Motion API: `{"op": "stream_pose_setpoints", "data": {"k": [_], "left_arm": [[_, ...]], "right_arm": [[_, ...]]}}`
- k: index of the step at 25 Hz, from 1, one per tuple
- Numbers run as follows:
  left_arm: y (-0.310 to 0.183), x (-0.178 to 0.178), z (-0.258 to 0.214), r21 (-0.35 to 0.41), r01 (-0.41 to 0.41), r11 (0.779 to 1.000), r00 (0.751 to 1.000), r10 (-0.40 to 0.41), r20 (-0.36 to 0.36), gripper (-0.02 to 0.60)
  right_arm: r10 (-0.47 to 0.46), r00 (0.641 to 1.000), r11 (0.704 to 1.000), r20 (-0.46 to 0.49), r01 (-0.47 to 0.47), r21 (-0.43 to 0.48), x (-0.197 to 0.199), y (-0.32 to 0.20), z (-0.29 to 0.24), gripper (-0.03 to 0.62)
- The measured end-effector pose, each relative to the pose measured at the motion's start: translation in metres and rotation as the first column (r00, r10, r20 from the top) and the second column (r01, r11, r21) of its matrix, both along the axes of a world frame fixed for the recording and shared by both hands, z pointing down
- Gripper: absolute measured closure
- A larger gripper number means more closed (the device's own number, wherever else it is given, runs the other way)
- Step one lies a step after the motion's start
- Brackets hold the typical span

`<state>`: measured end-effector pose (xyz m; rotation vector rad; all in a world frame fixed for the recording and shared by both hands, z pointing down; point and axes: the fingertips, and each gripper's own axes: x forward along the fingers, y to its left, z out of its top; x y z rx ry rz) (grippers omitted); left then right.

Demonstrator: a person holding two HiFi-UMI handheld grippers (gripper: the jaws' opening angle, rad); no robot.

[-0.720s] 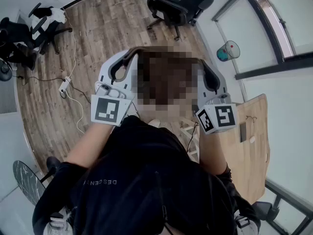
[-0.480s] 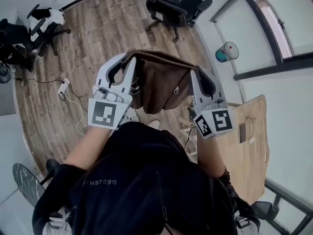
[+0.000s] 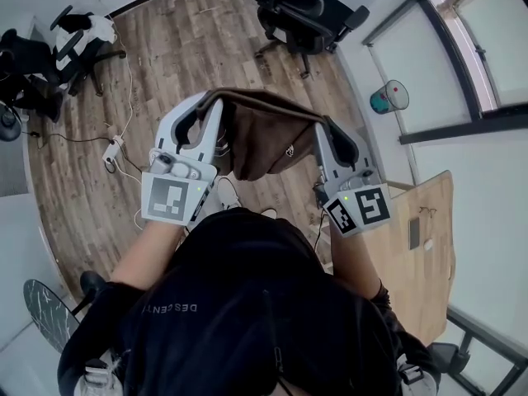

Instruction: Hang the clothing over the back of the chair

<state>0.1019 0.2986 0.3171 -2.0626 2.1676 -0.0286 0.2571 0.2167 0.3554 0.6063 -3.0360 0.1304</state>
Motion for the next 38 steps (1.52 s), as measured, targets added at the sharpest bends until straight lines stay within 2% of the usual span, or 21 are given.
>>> {"op": "stream_pose_setpoints", "data": {"k": [8,17,28,38], "left_arm": [[-0.005,-0.049,0.003,0.01,-0.011,1.0,1.0,0.011,-0.016,0.532],[-0.017,-0.085,0.011,0.004,-0.045,0.999,0.998,0.045,-0.033,0.532],[-0.034,-0.112,0.02,-0.011,-0.032,0.999,0.998,0.032,-0.047,0.532],[-0.073,-0.135,0.015,-0.007,-0.003,1.0,1.0,0.003,-0.021,0.532]], "right_arm": [[0.024,1.0,1.0,-0.013,-0.024,0.019,-0.047,-0.005,-0.005,0.542],[0.075,0.997,0.997,-0.015,-0.075,0.032,-0.083,-0.018,-0.007,0.542],[0.058,0.998,0.998,-0.029,-0.057,0.013,-0.112,-0.038,0.006,0.54],[0.011,1.0,0.999,-0.029,-0.01,0.039,-0.137,-0.073,0.006,0.54]]}}
